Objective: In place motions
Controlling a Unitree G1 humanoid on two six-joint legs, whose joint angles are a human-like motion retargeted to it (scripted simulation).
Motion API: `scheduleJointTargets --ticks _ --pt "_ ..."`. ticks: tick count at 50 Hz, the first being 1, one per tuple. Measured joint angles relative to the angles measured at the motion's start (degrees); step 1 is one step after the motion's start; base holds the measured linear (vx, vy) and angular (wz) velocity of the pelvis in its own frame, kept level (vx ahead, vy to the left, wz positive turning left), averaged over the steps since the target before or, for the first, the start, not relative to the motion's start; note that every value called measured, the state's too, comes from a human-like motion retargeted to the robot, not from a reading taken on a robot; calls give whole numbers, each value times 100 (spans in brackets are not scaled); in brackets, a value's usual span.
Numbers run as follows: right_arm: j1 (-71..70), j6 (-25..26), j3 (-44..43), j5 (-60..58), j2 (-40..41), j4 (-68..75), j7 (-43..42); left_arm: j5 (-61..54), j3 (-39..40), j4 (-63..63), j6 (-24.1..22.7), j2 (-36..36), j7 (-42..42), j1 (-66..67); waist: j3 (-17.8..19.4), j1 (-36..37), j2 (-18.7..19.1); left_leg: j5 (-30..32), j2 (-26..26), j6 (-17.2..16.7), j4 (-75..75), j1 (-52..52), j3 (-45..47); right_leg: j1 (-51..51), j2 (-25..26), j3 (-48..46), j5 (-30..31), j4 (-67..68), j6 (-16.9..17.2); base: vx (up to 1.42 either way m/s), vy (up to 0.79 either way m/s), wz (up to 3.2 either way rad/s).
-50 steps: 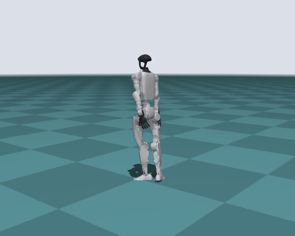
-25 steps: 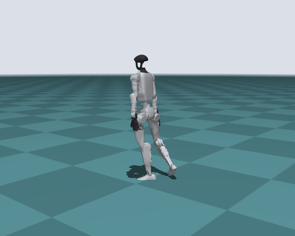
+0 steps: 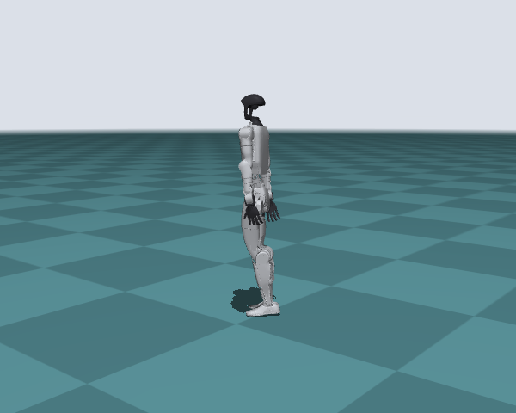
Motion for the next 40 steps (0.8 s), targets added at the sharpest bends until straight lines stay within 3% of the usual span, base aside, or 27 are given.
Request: scheduleJointTargets --ticks 5,10,25,32,37,40 --pt "-243 43 124 159 181 -286 212 243 -329 192 125 113 74 9 209 -387 33 95 -44 25 -86 212 -529 189 26 -537 12 -5 -89 -6 -1 74" --pt "-210 -118 274 119 253 -566 87 605 -456 134 227 114 -157 80 -78 -153 44 15 22 6 -46 92 -366 137 85 -365 -9 -44 -106 4 -4 -17" --pt "-247 -13 137 227 73 -5 88 505 -501 -262 223 6 53 -58 21 864 -110 29 129 48 -28 64 353 168 298 358 112 -3 -251 0 -4 -42" --pt "-321 113 -11 79 -92 122 110 174 -197 -156 119 -75 79 -31 23 -204 -120 -91 -81 0 356 38 -930 -81 -169 -390 8 282 -54 -12 3 99" --pt "-369 11 3 76 -224 -136 141 -686 250 -9 -51 -256 190 -53 199 -168 -116 77 -226 123 504 -95 -2213 -281 -207 248 209 334 -45 -11 5 -109" --pt "-490 0 16 137 -258 -246 169 -739 252 34 -22 -207 173 -108 316 -82 -87 -30 -106 78 353 -59 -2008 -402 -83 814 386 329 -46 -4 8 -177"
